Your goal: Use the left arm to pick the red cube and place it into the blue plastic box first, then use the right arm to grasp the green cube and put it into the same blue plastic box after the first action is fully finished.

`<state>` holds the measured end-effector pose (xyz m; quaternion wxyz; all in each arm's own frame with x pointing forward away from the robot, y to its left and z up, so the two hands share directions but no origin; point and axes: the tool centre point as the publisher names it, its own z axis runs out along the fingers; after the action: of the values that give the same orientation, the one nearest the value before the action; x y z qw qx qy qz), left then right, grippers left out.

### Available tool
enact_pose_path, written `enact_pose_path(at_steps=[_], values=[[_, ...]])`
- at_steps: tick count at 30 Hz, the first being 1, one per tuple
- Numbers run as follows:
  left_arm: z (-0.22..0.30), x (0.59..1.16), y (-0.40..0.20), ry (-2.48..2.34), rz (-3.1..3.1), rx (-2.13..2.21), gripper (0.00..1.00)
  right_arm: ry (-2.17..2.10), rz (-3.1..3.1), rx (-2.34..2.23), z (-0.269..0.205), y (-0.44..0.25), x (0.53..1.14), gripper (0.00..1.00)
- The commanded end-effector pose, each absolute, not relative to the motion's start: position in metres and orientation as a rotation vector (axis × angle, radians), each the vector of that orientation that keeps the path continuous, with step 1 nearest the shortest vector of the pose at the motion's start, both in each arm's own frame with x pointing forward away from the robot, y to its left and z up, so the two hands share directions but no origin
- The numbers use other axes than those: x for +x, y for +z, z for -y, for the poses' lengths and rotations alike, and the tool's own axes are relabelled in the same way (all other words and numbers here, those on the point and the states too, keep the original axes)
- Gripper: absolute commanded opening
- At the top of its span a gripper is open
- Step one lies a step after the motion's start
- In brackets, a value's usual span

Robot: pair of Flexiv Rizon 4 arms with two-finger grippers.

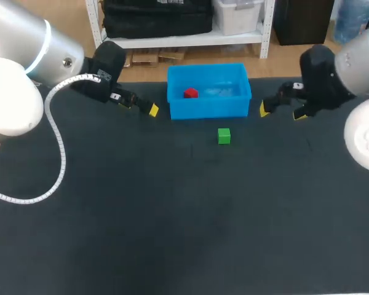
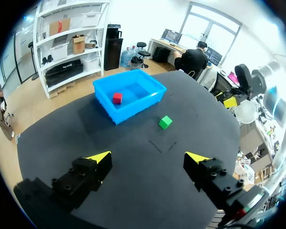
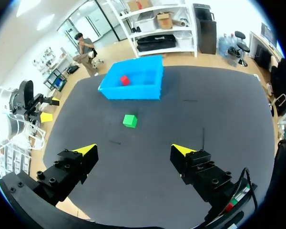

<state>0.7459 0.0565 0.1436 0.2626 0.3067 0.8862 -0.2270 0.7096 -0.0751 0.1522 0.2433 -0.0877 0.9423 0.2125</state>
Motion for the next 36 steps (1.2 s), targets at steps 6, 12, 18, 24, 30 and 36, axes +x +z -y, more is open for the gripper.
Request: enact_pose_path(at_steps=[6,12,18,24,30,36], values=[[-0.057,0.746,0.143,-0.619,-2.392,0.832,1.0,0.478,-2.638,-0.246,0.059,0.157,0.722,1.0],[-0.057,0.746,0.143,-0.619,-2.392,0.832,1.0,0.47,-2.652,-0.274,0.049,0.156,0.727,1.0],[-0.057,0.746,0.143,-0.619,-2.392,0.832,1.0,0.46,-2.663,-0.296,0.038,0.157,0.729,1.0],[-0.057,0.746,0.143,-0.619,-2.392,0.832,1.0,0.434,-2.699,-0.31,0.028,0.153,0.732,1.0],[-0.057,0.746,0.143,-0.619,-2.392,0.832,1.0,0.401,-2.734,-0.316,0.018,0.146,0.735,1.0],[-0.057,0.746,0.143,-0.619,-2.392,0.832,1.0,0.37,-2.759,-0.329,0.006,0.142,0.739,1.0]])
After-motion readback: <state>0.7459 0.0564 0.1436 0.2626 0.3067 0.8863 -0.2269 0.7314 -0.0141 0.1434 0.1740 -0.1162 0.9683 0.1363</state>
